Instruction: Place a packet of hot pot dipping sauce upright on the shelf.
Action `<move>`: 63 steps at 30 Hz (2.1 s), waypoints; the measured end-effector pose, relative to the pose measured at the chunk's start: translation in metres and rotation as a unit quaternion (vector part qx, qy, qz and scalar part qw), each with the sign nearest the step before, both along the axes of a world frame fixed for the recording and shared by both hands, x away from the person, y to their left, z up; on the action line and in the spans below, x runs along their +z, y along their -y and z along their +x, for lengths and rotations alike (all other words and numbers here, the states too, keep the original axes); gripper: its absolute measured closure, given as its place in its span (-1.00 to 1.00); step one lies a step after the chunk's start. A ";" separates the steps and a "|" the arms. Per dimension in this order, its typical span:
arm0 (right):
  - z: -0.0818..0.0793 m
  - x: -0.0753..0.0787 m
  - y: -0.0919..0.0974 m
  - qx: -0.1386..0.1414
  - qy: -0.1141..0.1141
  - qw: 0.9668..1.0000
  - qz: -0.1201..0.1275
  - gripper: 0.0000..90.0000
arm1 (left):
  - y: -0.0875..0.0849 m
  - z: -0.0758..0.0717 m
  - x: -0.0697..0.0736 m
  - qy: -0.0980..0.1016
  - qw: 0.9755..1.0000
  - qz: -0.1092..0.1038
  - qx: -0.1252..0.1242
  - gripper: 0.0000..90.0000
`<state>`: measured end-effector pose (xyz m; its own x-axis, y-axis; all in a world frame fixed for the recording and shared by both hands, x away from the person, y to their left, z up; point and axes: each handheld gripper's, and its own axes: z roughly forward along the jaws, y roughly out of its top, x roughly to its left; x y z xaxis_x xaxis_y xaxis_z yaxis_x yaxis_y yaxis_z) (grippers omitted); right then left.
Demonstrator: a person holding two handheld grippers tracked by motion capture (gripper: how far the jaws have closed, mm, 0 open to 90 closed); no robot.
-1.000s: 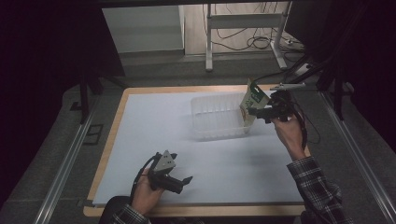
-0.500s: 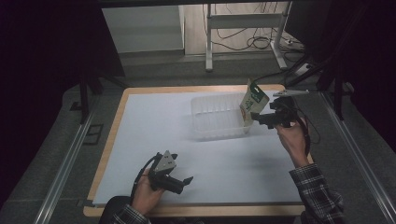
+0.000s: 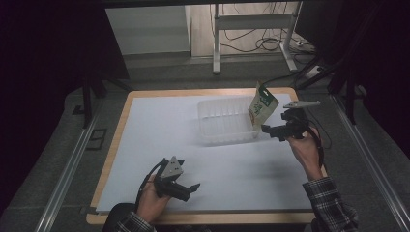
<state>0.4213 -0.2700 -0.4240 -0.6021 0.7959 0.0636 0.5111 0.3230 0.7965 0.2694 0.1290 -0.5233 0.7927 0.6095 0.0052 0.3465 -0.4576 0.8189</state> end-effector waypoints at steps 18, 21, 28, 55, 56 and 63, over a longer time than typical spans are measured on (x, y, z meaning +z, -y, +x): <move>-0.016 -0.010 0.012 0.004 -0.005 1.000 -0.002 -1.00 | -0.002 0.000 0.001 0.000 1.000 -0.002 0.003 -0.99; -0.018 -0.011 0.013 0.003 -0.006 1.000 -0.001 -1.00 | -0.002 0.000 0.001 0.000 1.000 -0.003 0.003 -0.99; -0.024 -0.011 0.012 0.001 -0.007 1.000 -0.008 -1.00 | -0.002 0.000 0.001 0.000 1.000 -0.003 0.003 -0.99; -0.046 -0.027 -0.002 0.046 -0.033 0.998 -0.010 -1.00 | -0.001 -0.001 0.001 0.001 1.000 -0.001 0.001 -0.99; -0.047 -0.027 -0.002 0.046 -0.034 0.998 -0.009 -1.00 | -0.001 -0.001 0.001 0.001 1.000 0.000 0.001 -0.99; -0.054 -0.030 -0.003 0.051 -0.035 0.998 -0.014 -1.00 | -0.001 -0.001 0.001 0.001 1.000 -0.001 0.000 -0.99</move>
<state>0.3676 -0.2670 -0.4544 -0.6748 0.7330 0.0863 0.5285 0.3983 0.7497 0.2682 0.1304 -0.5223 0.7925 0.6098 0.0063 0.3445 -0.4562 0.8205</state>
